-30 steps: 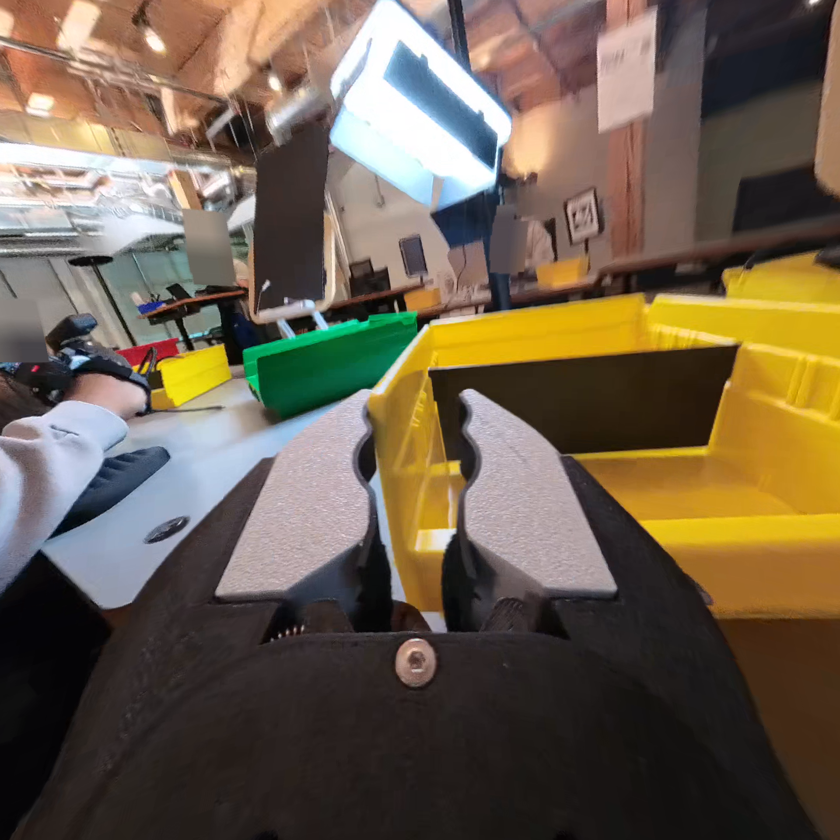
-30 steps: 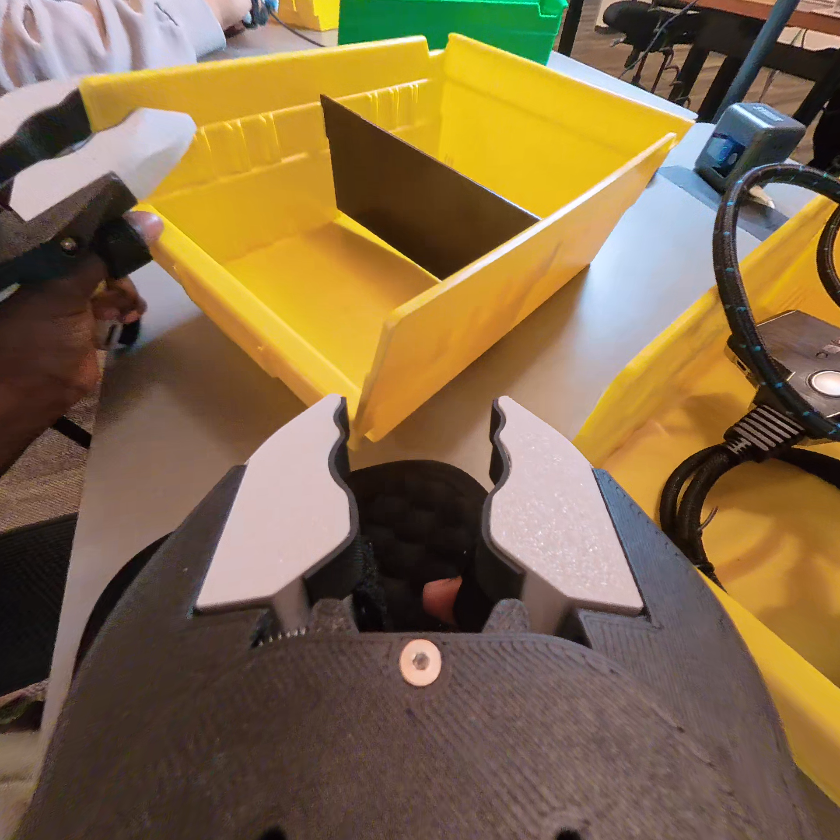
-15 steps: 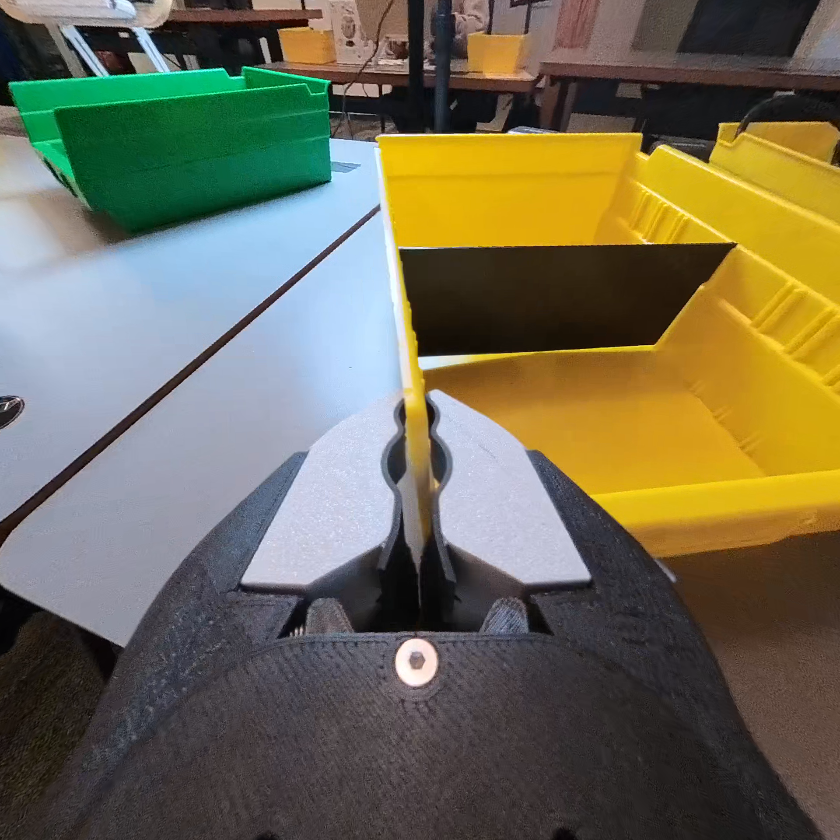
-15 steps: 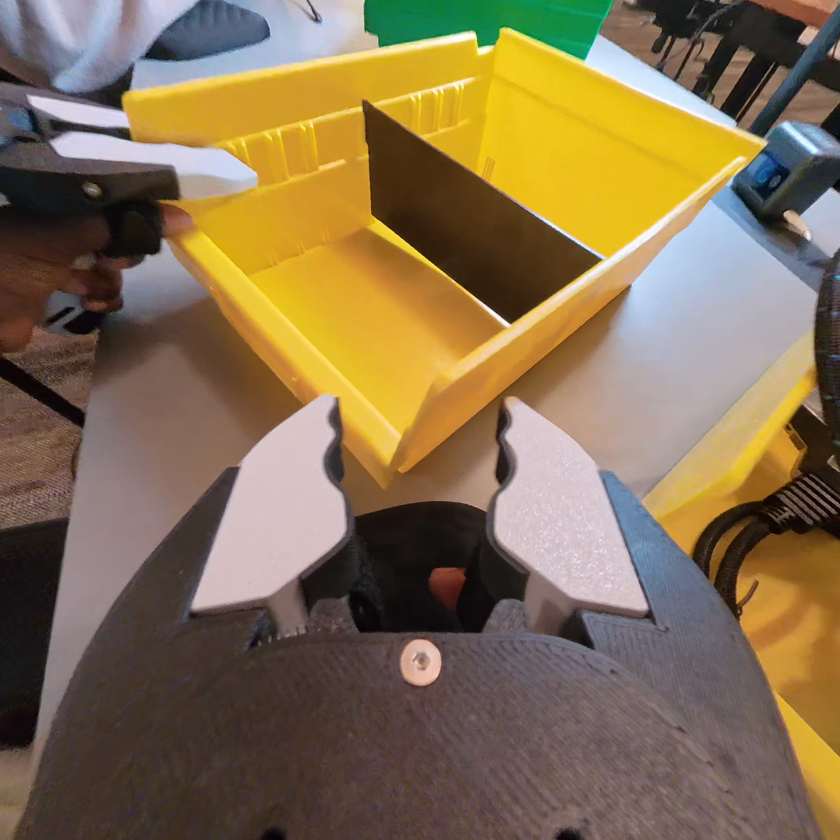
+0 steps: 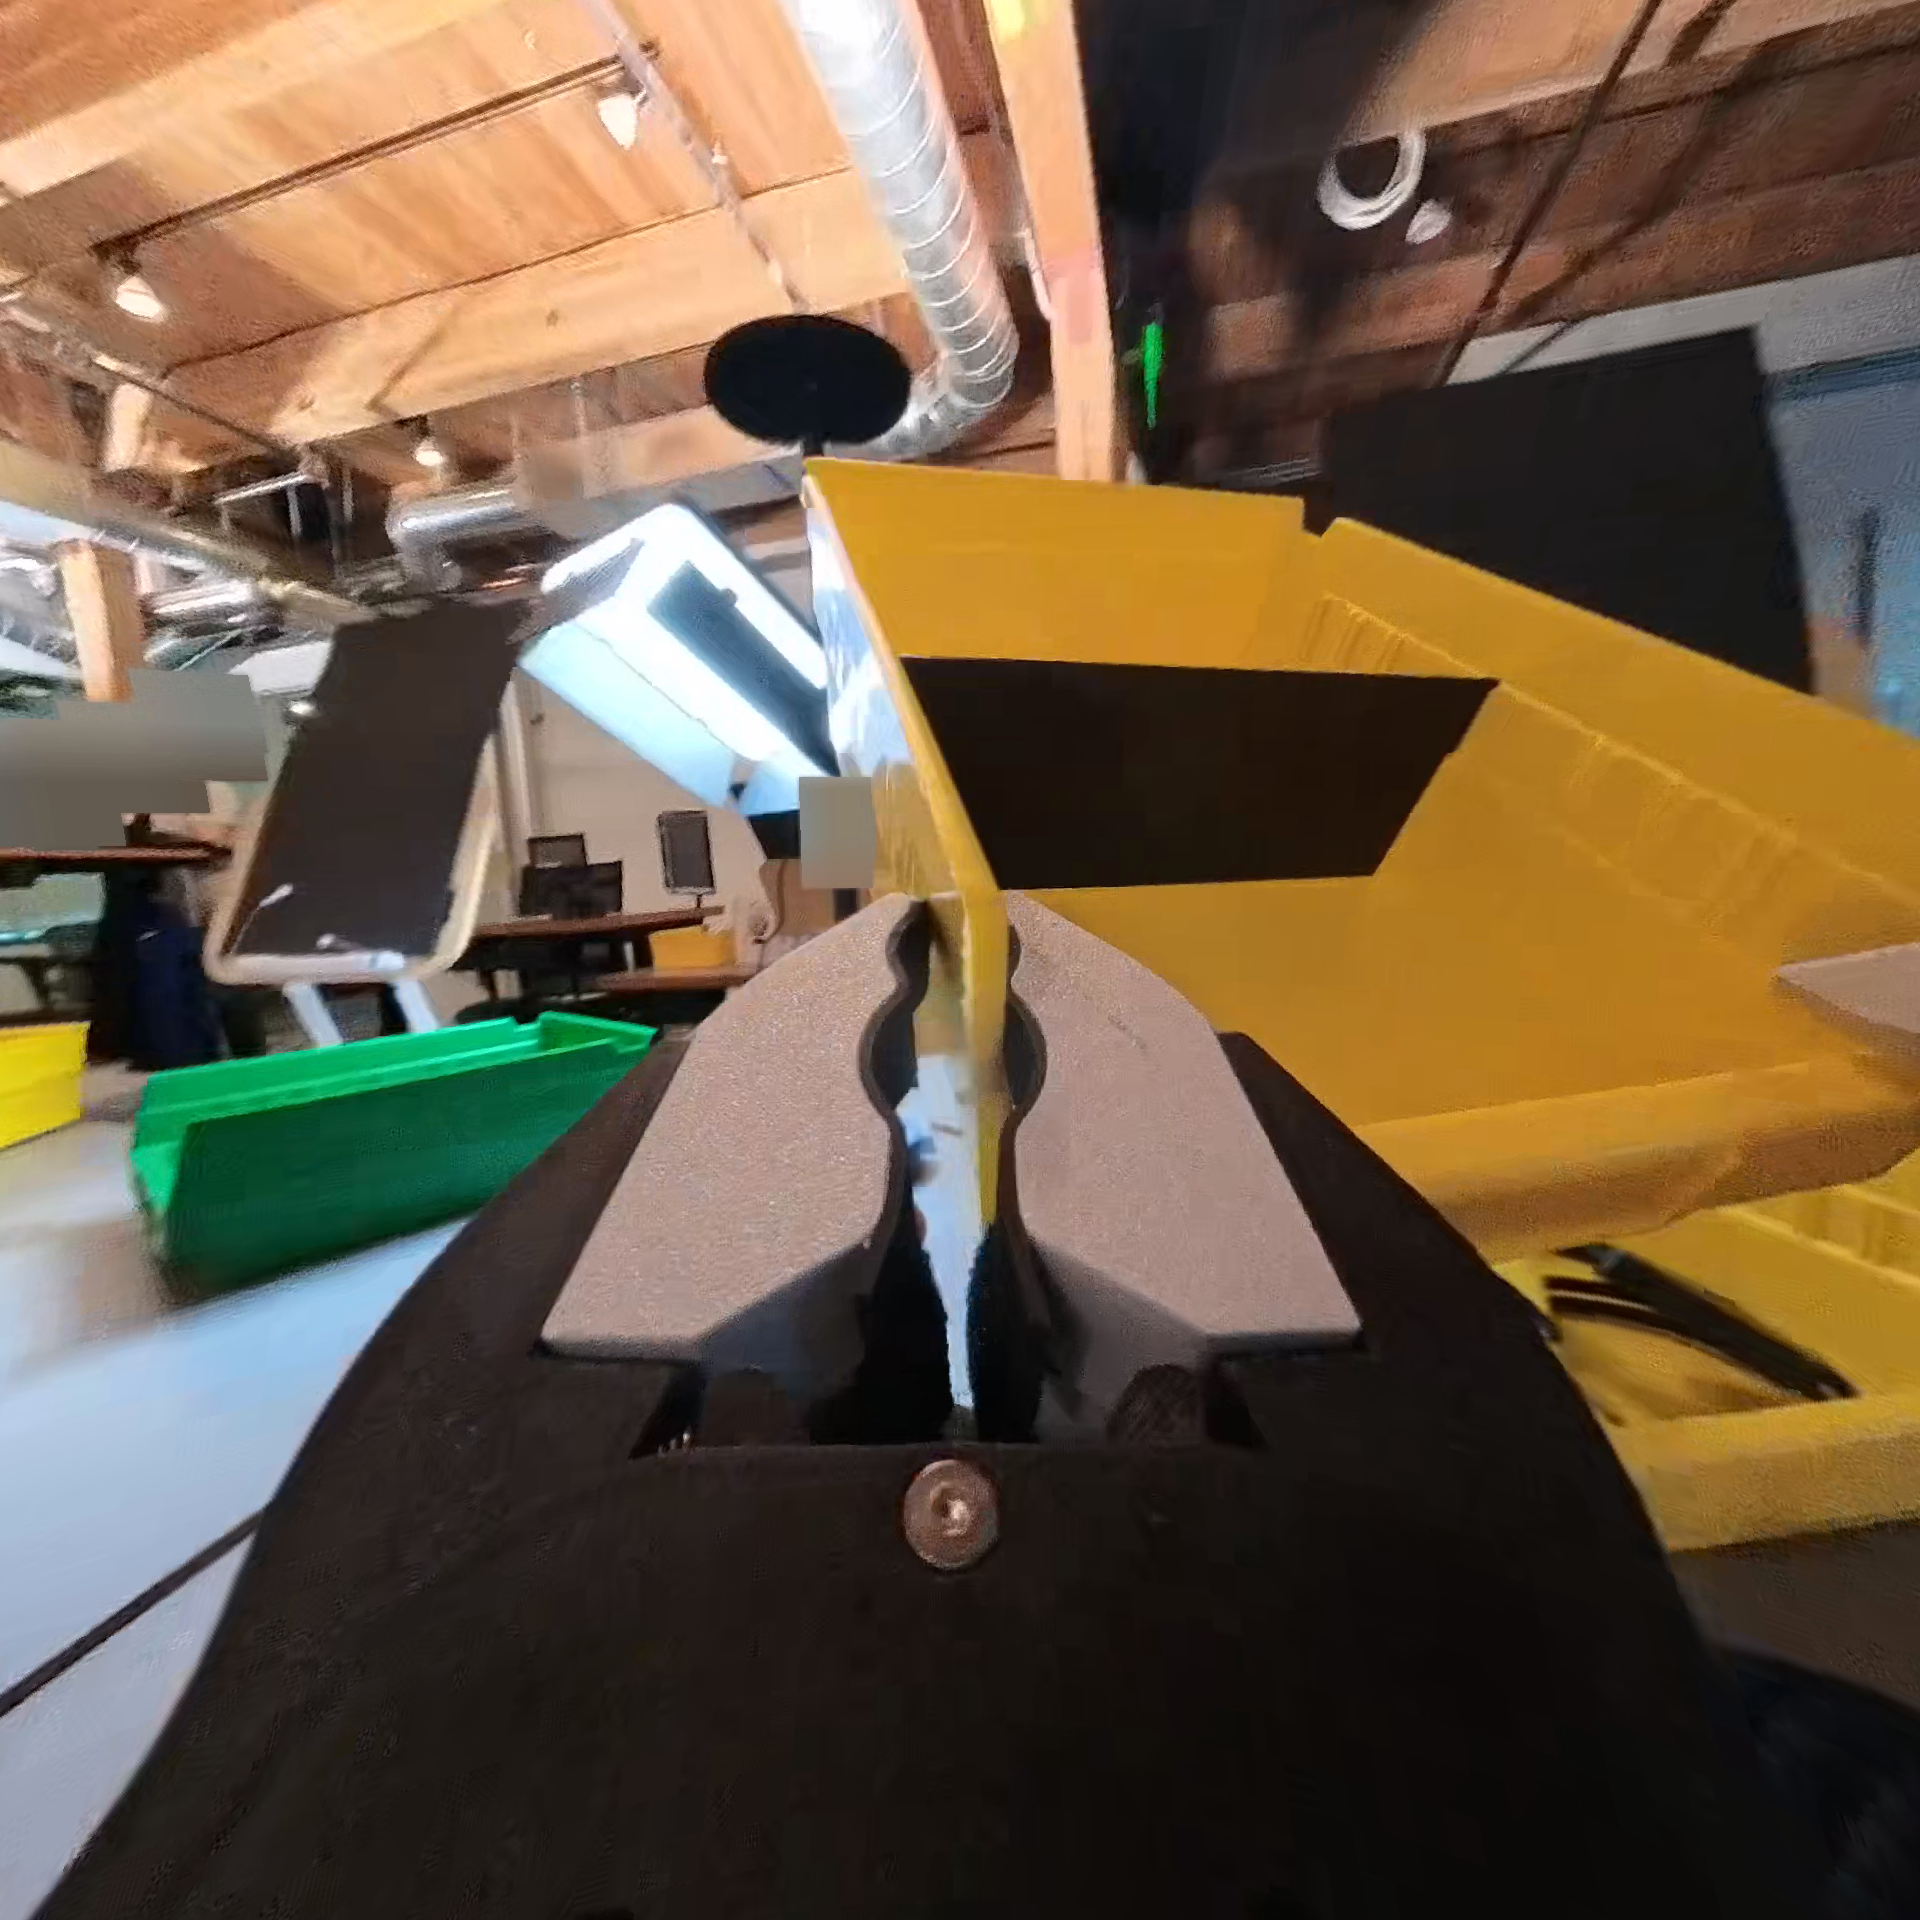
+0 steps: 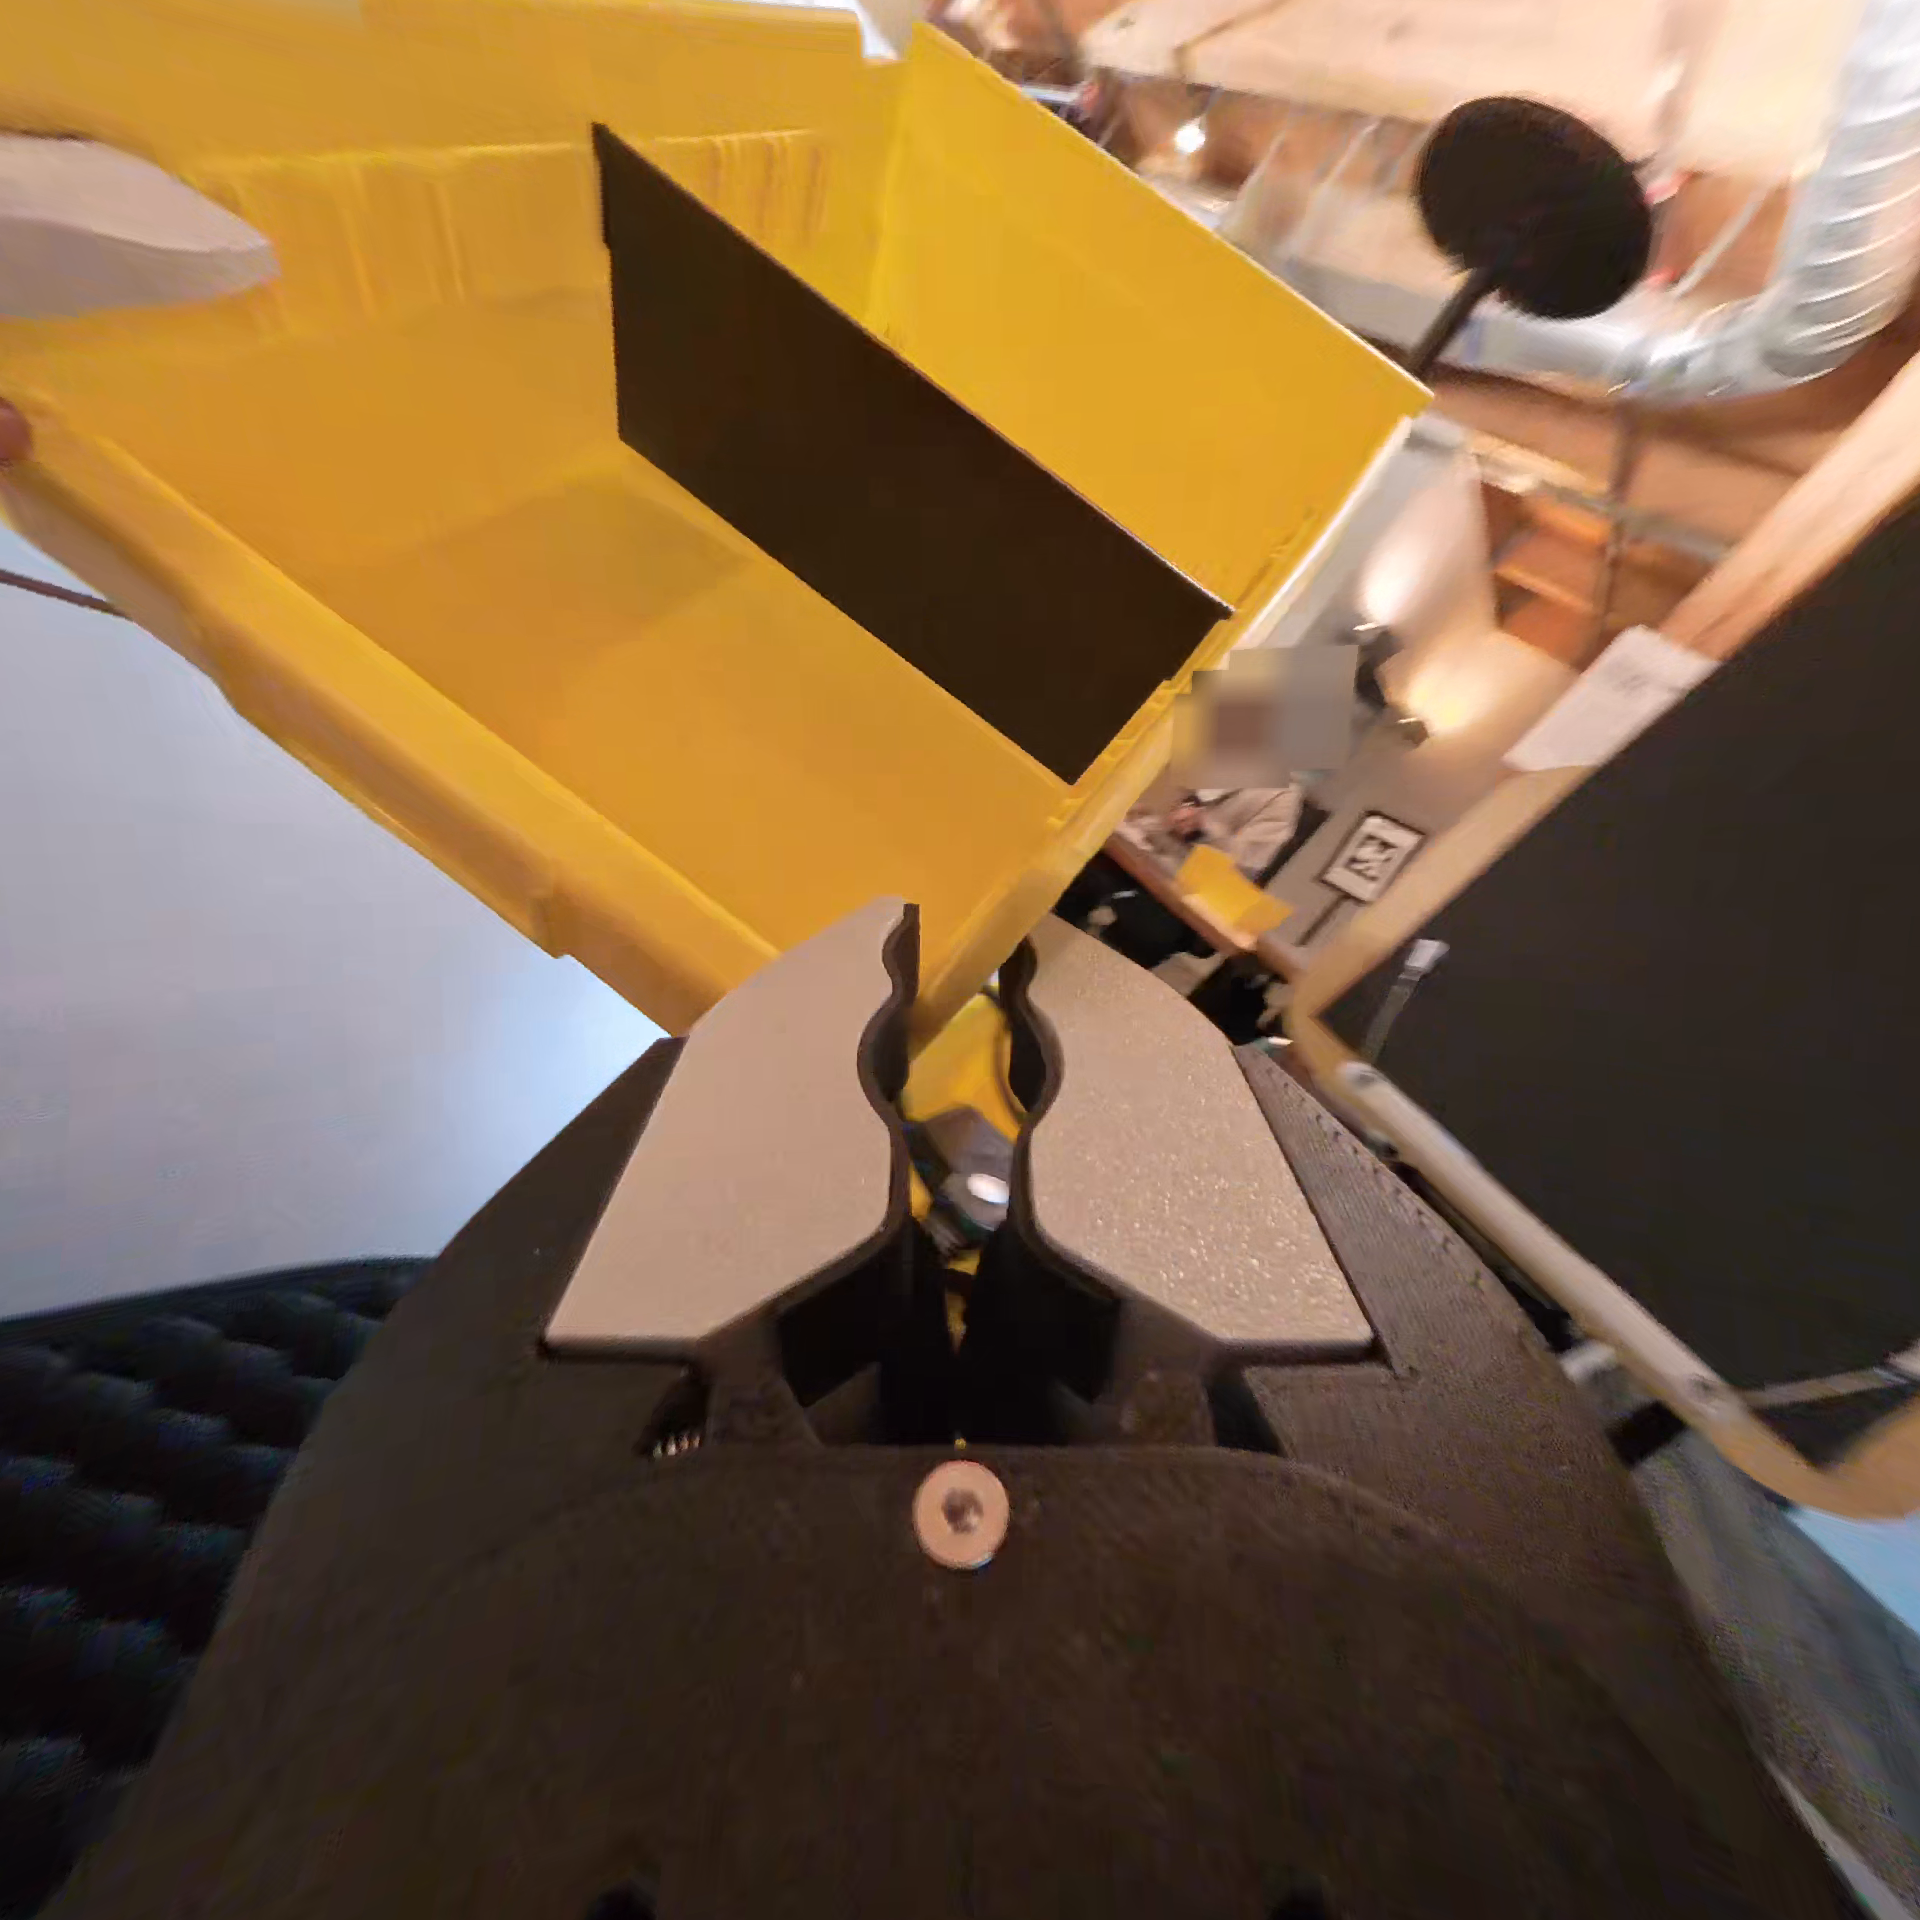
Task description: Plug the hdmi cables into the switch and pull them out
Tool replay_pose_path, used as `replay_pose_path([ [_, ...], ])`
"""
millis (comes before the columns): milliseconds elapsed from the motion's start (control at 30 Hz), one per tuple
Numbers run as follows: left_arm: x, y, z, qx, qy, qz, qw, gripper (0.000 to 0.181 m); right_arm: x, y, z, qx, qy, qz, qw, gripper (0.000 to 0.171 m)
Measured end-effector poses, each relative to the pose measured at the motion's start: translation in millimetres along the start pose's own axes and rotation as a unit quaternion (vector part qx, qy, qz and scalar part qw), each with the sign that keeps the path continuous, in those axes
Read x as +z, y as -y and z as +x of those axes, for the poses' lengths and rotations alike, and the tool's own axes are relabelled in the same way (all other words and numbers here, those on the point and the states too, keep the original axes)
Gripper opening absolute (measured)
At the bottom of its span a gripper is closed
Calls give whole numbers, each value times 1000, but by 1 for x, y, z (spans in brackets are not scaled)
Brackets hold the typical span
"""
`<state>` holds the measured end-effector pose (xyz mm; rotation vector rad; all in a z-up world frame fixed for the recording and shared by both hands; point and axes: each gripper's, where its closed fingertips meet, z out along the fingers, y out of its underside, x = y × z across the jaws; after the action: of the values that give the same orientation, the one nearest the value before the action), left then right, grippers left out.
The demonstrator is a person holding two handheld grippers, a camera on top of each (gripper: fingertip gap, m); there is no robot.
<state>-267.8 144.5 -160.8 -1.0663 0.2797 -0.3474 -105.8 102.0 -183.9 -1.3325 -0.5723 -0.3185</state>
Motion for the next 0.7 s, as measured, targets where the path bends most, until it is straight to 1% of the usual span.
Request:
replay_pose_path([
  [133, 33, 23, 80, -21, -105, 15, 994, 11, -51, -16, 62, 10, -77, -27, 997, 16],
  [200, 45, 26, 128, -38, -163, 12, 986, 12, -84, -29, 92, 17, -123, -49, 991, 15],
  [300, 51, 25, 204, -57, -240, -6, 969, 12, -142, -54, 130, 31, -186, -95, 977, 15],
  [400, 45, 11, 279, -72, -303, -42, 949, 12, -204, -83, 159, 40, -244, -156, 956, 14],
  [500, 30, -3, 343, -52, -369, -86, 924, 14, -261, -108, 178, 57, -280, -210, 935, 13],
  [600, 21, -18, 389, -48, -412, -119, 902, 13, -301, -132, 184, 72, -296, -252, 919, 14],
  [700, 13, -37, 425, -48, -437, -147, 886, 12, -329, -156, 189, 90, -313, -290, 900, 13],
])
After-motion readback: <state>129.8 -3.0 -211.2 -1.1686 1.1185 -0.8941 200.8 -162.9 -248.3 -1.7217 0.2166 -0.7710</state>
